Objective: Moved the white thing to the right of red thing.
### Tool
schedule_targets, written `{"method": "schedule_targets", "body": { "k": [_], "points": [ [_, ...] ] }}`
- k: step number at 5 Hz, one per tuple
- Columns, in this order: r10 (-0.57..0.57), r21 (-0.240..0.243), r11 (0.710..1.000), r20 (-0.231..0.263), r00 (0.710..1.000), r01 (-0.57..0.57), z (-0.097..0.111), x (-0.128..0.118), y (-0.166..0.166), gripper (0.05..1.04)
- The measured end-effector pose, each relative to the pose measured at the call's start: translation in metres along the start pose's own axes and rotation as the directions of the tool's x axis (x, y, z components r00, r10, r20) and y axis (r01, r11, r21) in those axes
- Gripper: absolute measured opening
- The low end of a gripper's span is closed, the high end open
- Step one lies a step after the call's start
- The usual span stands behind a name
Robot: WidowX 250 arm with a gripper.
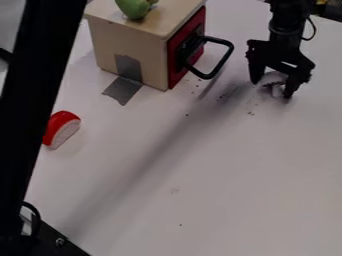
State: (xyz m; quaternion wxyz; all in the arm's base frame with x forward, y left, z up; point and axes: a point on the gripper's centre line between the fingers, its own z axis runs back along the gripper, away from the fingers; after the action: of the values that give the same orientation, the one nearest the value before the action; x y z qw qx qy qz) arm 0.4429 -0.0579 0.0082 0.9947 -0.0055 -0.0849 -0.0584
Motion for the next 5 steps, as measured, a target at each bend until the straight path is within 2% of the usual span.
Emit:
{"method": "schedule_targets", "body": {
  "k": [1,2,3,4,5],
  "points": [
    [0.000,-0.008,1.000,0.005,1.000,0.000,-0.002,0.001,0.000,0.757],
    [0.004,-0.012,1.000,0.014,1.000,-0.004,-0.002,0.000,0.002,0.755],
    [0.024,-0.016,1.000,0.022,0.999,-0.024,0.011,-0.008,0.011,0.755],
    [0.051,-0.012,0.999,0.030,0.998,-0.050,0.031,-0.024,0.028,0.755],
    [0.085,-0.047,0.995,0.044,0.995,-0.083,0.055,-0.042,0.044,0.754]
  ]
}}
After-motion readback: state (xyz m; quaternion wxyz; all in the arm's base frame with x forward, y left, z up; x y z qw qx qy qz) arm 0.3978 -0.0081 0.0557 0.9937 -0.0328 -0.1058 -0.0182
